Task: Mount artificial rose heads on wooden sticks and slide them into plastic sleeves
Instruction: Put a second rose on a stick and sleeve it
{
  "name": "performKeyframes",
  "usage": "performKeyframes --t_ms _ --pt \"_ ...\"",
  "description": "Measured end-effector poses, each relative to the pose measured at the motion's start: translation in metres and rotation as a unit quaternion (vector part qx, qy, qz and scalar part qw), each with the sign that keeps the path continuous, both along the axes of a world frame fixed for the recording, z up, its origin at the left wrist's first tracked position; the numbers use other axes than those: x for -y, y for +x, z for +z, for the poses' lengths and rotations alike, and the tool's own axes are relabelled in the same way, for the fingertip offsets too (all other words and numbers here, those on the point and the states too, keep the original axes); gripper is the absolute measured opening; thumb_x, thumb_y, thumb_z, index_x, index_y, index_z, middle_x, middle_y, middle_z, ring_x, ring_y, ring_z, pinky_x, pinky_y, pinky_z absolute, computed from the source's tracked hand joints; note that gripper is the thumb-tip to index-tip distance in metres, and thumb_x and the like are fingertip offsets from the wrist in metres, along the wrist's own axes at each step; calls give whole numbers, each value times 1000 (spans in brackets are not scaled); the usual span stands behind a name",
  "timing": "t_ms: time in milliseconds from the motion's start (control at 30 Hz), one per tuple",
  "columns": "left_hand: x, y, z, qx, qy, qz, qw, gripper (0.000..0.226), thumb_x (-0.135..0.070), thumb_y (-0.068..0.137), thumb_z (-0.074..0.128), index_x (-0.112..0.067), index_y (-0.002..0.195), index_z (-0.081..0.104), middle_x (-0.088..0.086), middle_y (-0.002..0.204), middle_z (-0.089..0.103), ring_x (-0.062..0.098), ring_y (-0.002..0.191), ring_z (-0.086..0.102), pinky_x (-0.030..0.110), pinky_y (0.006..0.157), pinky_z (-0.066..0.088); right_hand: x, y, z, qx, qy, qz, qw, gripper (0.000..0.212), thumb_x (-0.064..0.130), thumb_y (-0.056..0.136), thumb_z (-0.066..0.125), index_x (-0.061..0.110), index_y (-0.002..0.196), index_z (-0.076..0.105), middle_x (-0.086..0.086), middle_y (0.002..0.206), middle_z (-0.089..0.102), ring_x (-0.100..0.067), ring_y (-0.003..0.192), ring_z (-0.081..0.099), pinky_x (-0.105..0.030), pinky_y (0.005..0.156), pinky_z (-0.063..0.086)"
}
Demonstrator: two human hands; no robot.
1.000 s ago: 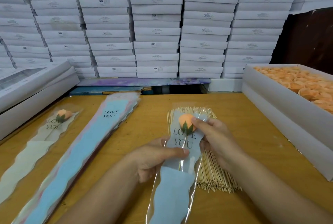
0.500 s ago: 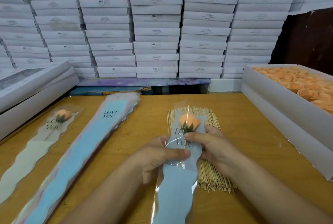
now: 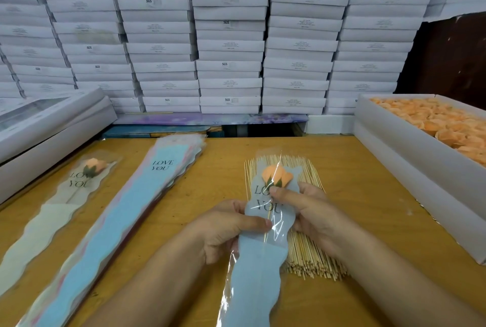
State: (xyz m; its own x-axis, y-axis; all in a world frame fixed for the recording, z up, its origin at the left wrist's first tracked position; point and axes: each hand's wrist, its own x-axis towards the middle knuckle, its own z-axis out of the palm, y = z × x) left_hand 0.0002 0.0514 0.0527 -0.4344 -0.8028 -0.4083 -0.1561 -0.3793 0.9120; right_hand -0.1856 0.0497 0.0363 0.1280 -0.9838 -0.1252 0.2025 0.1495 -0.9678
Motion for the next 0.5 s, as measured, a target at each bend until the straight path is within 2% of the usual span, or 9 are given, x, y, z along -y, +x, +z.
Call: performKeyframes --t_ms 100,167,233,367,500 --pt "7 5 4 -8 4 11 1000 21 0 88 70 -1 109 72 19 100 76 26 80 74 35 75 61 2 -2 1 -15 18 25 999 41 45 88 68 14 114 69 -11 103 77 -26 90 75 -33 68 59" --pt "13 11 10 -6 1 29 1000 22 1 87 69 2 109 70 19 96 75 26 76 73 33 70 62 3 -4 2 -11 27 19 999 40 49 91 61 14 111 68 -9 94 77 -23 80 75 -31 62 58" --pt "19 23 18 6 -10 39 999 22 0 82 72 1 104 70 17 90 75 24 71 73 30 64 61 5 -8 3 5 31 1 1000 34 44 97 55 15 113 62 -6 90 78 -19 74 74 -29 59 57" --pt "29 68 42 73 -54 53 994 50 -12 65 79 1 111 64 21 101 74 29 82 73 34 68 62 7 -20 7 21 20 -28 999 29 31 98 56 13 120 56 -11 99 78 -18 76 74 -28 60 57" --pt "45 133 66 141 -115 114 977 53 -14 65 79 -4 115 65 19 101 76 28 78 75 34 64 62 9 -25 11 32 16 -46 998 27 25 98 56 13 122 55 -11 96 78 -18 74 73 -27 58 57"
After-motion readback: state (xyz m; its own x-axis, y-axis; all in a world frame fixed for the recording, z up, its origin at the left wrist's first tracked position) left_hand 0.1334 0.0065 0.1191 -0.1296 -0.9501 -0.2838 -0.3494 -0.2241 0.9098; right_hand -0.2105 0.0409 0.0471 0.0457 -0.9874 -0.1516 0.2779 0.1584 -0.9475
